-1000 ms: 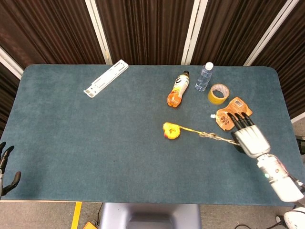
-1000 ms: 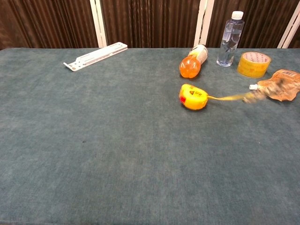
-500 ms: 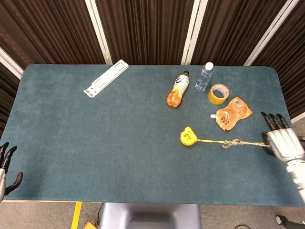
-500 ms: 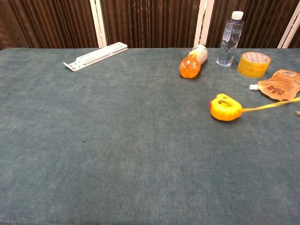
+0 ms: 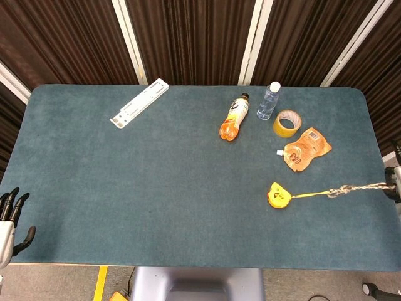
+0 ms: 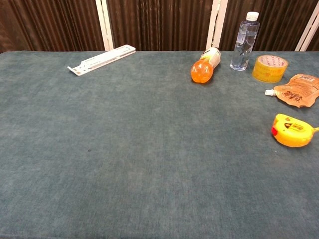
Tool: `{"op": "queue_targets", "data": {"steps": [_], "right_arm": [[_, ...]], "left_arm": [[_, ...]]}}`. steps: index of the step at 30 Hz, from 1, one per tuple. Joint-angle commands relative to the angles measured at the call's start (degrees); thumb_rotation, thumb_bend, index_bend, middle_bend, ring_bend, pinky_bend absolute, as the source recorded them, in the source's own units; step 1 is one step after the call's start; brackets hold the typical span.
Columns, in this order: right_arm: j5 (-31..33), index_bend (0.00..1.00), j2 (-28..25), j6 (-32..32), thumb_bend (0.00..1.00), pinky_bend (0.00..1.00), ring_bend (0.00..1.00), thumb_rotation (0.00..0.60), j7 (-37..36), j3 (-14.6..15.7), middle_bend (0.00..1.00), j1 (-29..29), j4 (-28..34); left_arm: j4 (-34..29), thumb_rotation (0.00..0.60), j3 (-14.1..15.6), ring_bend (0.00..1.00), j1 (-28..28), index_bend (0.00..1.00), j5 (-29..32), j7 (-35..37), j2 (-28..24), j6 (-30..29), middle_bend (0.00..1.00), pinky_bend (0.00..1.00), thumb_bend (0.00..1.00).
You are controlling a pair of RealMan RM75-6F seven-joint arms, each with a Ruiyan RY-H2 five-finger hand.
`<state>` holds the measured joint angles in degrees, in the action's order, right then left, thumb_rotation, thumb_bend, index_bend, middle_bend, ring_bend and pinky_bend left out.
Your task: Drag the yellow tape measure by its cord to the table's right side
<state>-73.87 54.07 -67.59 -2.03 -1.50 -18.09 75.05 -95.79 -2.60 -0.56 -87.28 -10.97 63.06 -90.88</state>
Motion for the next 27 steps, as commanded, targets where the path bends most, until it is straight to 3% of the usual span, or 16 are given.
{"op": "queue_targets", "data": {"steps": [1, 4, 9, 13, 20, 27], "right_arm": [[1.7, 0.83, 1.2, 1.8, 0.46, 0.00, 0.13, 0.600, -0.8, -1.3, 0.10, -0.2, -2.4], [0.1, 0.71, 1.2, 3.1, 0.45, 0.00, 0.13, 0.600, -3.7, -1.4, 0.10, -0.7, -1.9], [-0.4, 0.21, 0.6, 4.0, 0.19, 0.00, 0.01, 0.600, -3.1, -2.5, 0.02, -1.7, 3.6], [-0.9, 0.03, -0.1, 2.8, 0.08, 0.00, 0.00, 0.600, -0.5, -3.7, 0.00, -2.3, 9.3], [-1.7, 0.00, -1.7, 1.1, 0.05, 0.00, 0.00, 0.600, 3.3, -4.9, 0.00, -2.8, 18.7], [-10.3, 0.12, -0.6, -11.4, 0.06, 0.00, 0.00, 0.600, 5.0, -1.5, 0.00, 4.3, 27.7]], "left_arm": [[0.0, 0.600, 0.0, 0.00, 0.0, 0.09, 0.1, -0.1, 0.1, 0.0, 0.00, 0.06, 0.38], [0.2, 0.600, 0.0, 0.00, 0.0, 0.09, 0.1, 0.0, 0.2, 0.1, 0.00, 0.06, 0.38], [0.1, 0.600, 0.0, 0.00, 0.0, 0.09, 0.1, 0.0, 0.1, 0.0, 0.00, 0.06, 0.38], [0.1, 0.600, -0.1, 0.00, -0.1, 0.09, 0.2, 0.1, 0.1, 0.0, 0.00, 0.06, 0.38], [0.3, 0.600, 0.0, 0.00, 0.0, 0.09, 0.1, 0.4, -0.1, -0.2, 0.00, 0.06, 0.38], [0.7, 0.600, -0.4, 0.00, -0.2, 0.09, 1.1, 1.0, -0.1, 0.3, 0.00, 0.06, 0.38]]}}
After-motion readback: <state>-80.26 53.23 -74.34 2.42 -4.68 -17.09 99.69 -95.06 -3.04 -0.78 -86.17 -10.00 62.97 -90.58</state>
